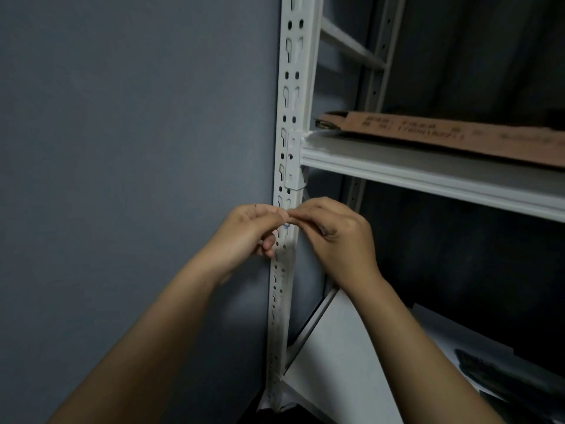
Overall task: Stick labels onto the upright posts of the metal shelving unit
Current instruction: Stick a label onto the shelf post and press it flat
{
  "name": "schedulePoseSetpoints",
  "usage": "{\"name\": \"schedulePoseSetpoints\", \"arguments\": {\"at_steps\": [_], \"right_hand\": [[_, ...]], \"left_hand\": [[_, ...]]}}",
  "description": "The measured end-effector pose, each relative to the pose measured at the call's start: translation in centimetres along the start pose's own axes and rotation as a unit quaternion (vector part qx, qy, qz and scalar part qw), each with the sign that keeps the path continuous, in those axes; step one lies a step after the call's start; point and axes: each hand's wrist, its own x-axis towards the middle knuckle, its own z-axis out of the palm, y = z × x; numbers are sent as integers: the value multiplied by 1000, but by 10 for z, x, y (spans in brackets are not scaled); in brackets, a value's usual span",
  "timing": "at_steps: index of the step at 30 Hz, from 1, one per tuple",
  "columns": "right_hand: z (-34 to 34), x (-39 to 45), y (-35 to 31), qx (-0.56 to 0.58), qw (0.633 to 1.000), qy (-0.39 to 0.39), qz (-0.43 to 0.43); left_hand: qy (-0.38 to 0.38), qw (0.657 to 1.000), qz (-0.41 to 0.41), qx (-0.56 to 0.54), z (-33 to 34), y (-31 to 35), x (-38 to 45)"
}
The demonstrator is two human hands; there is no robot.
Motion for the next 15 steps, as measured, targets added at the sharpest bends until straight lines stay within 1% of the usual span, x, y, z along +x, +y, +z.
{"name": "schedulePoseSetpoints", "arguments": {"at_steps": [2, 4, 7, 10, 15], "right_hand": [[-8, 8, -6, -8, 1000, -2, -4], [-13, 14, -11, -14, 1000, -3, 11], [-23, 23, -21, -22, 998, 7, 56], [-37, 34, -30, -5, 993, 21, 112], [-72, 55, -34, -44, 990, 28, 127]], "left_hand": [[12, 1000, -2, -9, 0, 11, -4], [26, 1000, 5, -13, 2, 22, -8], [55, 998, 26, -18, 6, 42, -13], [67, 997, 46, 0, 15, 59, -13], [90, 989, 112, 40, 46, 87, -3]]}}
